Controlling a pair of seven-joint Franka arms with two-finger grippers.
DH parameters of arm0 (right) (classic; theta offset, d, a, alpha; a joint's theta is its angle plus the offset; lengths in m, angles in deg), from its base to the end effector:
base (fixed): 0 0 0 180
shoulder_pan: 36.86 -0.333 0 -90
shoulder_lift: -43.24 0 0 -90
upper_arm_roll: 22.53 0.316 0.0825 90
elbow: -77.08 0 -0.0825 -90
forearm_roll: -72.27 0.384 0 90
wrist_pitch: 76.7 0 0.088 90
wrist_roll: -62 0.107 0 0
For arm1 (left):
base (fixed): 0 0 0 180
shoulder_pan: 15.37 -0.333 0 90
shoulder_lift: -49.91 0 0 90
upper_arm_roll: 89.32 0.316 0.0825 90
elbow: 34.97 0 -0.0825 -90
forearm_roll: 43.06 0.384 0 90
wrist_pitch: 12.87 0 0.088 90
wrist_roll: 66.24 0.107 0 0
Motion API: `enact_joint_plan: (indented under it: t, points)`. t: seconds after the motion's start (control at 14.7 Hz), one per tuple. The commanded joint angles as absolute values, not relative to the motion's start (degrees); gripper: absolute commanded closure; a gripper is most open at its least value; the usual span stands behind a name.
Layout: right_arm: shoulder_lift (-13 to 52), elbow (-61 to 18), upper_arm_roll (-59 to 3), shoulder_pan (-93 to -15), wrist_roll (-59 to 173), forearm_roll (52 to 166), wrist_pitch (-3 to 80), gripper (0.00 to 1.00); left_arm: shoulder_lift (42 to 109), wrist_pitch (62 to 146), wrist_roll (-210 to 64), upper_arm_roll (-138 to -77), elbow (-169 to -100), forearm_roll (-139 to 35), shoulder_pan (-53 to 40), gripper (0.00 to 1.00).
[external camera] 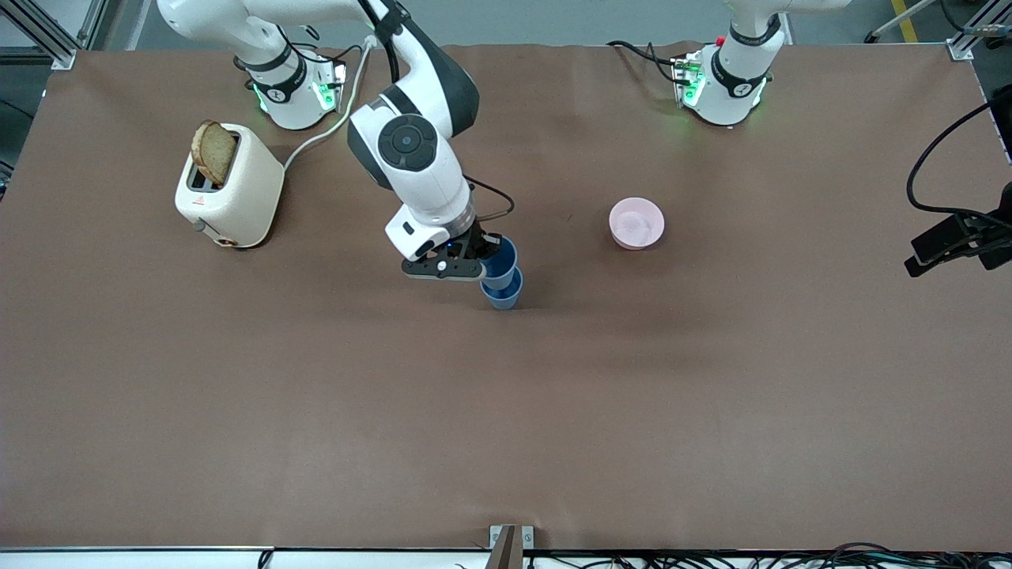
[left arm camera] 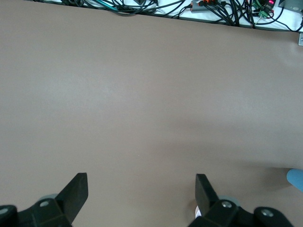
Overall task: Stack blue cups with both arms
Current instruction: 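Lower the right gripper's cup into the placed cup and open the gripper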
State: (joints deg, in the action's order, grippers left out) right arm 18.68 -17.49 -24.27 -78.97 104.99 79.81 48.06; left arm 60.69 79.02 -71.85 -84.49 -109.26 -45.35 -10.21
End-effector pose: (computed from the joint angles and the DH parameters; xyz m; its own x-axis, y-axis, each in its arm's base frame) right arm 0.5135 0.4462 0.3737 0.9937 -0.1119 -0.0002 -0.1108 -0.9840 -0.1394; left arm 0.6154 -0.0136 0.6478 0.9891 0.0900 0.1165 0.0864 -0.9956 0.0356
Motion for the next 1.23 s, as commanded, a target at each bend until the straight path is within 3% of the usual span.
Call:
enact_joint_plan:
  t: [0.0, 0.41, 0.54, 0.68, 0.75, 1.02, 1.16]
  points:
    - [18.46, -18.10, -24.90, -79.58, 106.21, 79.21, 49.42, 0.96, 60.29, 76.61, -71.61, -84.23, -109.41, -46.23, -10.18, 0.00]
    - [16.52, -18.28, -24.90, -80.28, 106.13, 79.13, 49.68, 0.92, 60.20, 75.55, -71.61, -84.31, -109.50, -46.23, -10.18, 0.00]
    - [16.08, -18.19, -24.90, -80.37, 106.13, 79.13, 49.86, 0.76, 60.20, 75.55, -71.61, -84.31, -109.76, -46.23, -10.18, 0.00]
    - [16.00, -18.19, -24.99, -80.11, 106.04, 79.12, 50.64, 0.26, 60.02, 75.55, -71.61, -84.31, -109.85, -46.23, -10.18, 0.00]
    - [16.00, -18.02, -24.99, -79.85, 106.12, 79.13, 51.43, 0.16, 60.02, 75.55, -71.61, -84.31, -109.85, -46.14, -10.10, 0.00]
    - [20.63, -18.36, -25.26, -76.08, 105.86, 79.13, 50.30, 0.05, 60.11, 75.55, -70.99, -84.31, -109.85, -45.17, -10.18, 0.00]
    - [25.29, -18.89, -25.34, -71.43, 104.90, 79.04, 44.62, 0.04, 60.02, 75.63, -70.99, -84.31, -110.46, -45.26, -10.53, 0.00]
